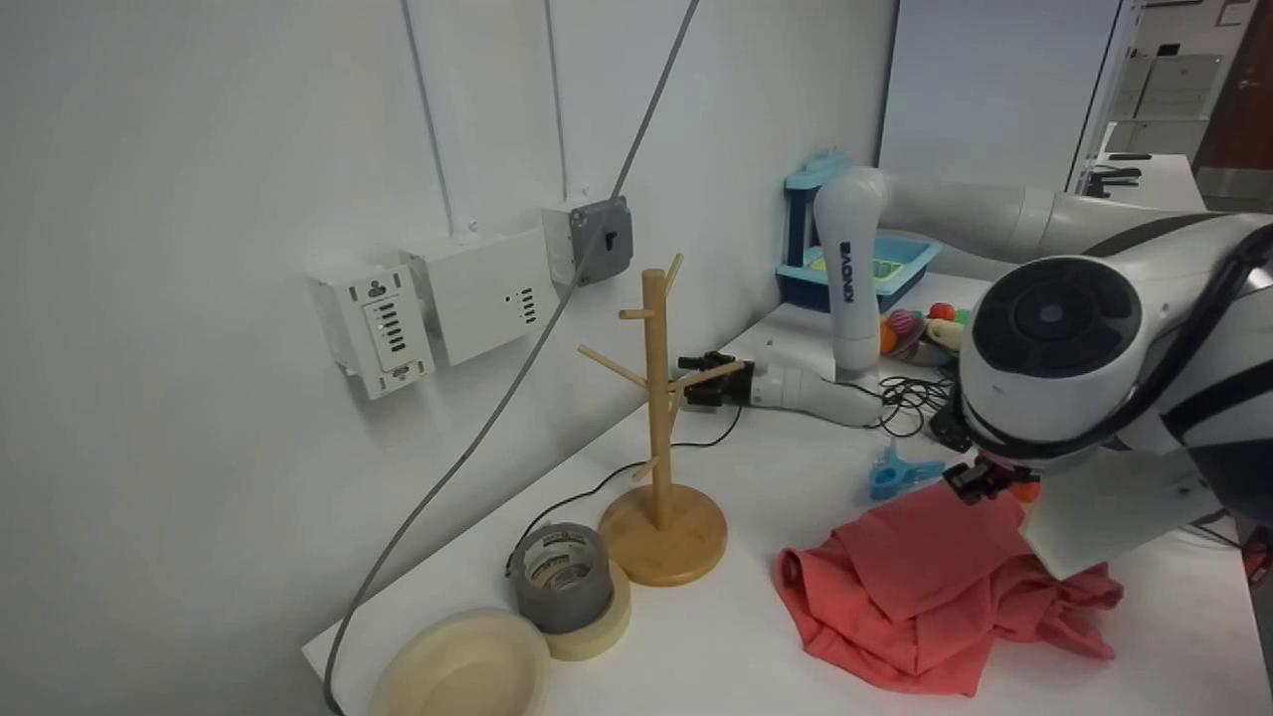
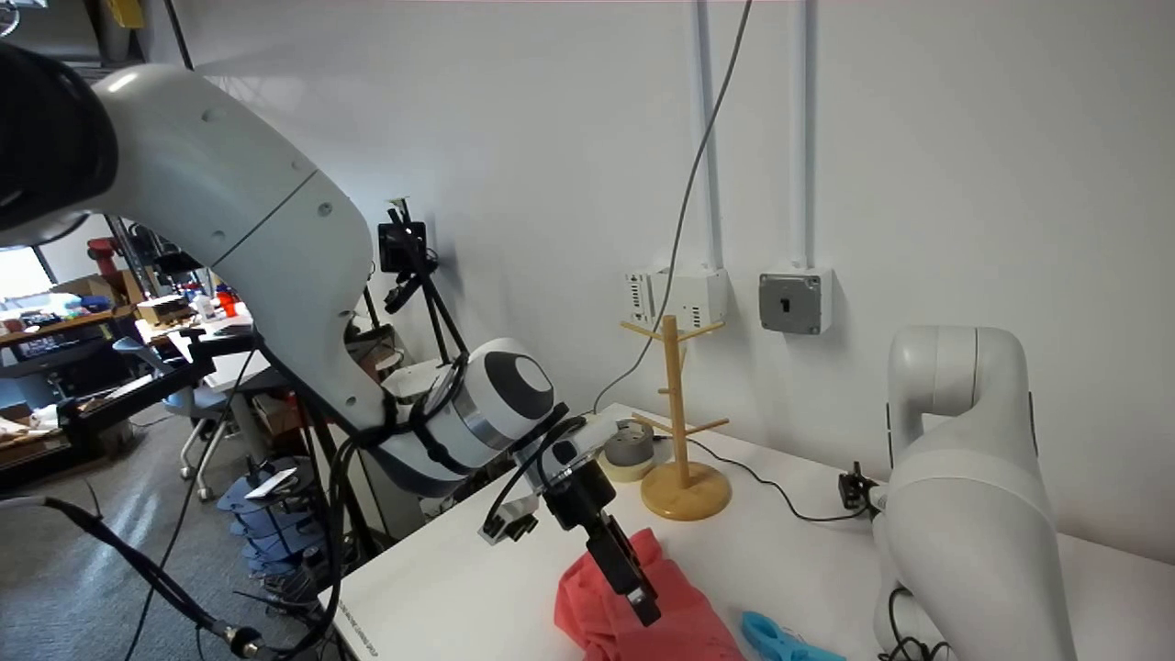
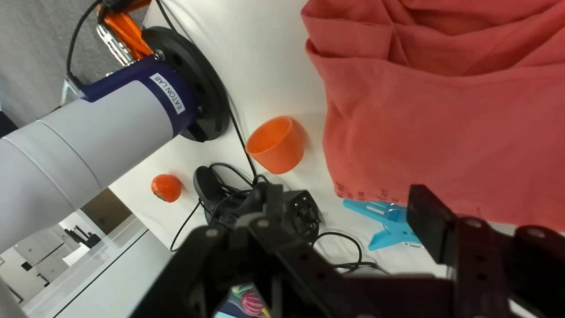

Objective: Fold the sweatshirt on the table then unfold it

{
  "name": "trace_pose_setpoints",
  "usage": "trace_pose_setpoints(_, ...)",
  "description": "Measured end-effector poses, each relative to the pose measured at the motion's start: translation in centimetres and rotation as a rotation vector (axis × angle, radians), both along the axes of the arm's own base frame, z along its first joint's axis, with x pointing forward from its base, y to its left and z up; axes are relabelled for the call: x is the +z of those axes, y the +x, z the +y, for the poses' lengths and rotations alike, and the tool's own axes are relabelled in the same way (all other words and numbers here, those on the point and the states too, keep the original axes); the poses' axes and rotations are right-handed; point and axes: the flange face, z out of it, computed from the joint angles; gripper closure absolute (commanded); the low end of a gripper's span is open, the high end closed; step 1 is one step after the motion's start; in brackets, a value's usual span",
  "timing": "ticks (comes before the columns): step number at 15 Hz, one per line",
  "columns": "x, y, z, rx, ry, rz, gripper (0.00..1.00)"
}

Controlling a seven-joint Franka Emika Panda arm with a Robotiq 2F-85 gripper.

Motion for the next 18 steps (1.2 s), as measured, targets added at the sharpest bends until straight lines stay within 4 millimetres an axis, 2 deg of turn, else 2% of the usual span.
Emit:
trace_pose_setpoints(3,0.1,-0.1,0.7,0.005,0.013,-0.001,0.0)
trace_pose_setpoints(5,0.5,-0.2,1.9,0.007,0.054,-0.006,0.0)
trace_pose_setpoints(10,2.4,-1.3,5.6,0.034,0.259,-0.03,0.0)
trace_pose_setpoints(13,3.1,-2.0,7.2,0.055,0.355,-0.035,0.0)
trace_pose_setpoints(18,1.7,-3.4,8.0,0.031,0.475,-0.004,0.0)
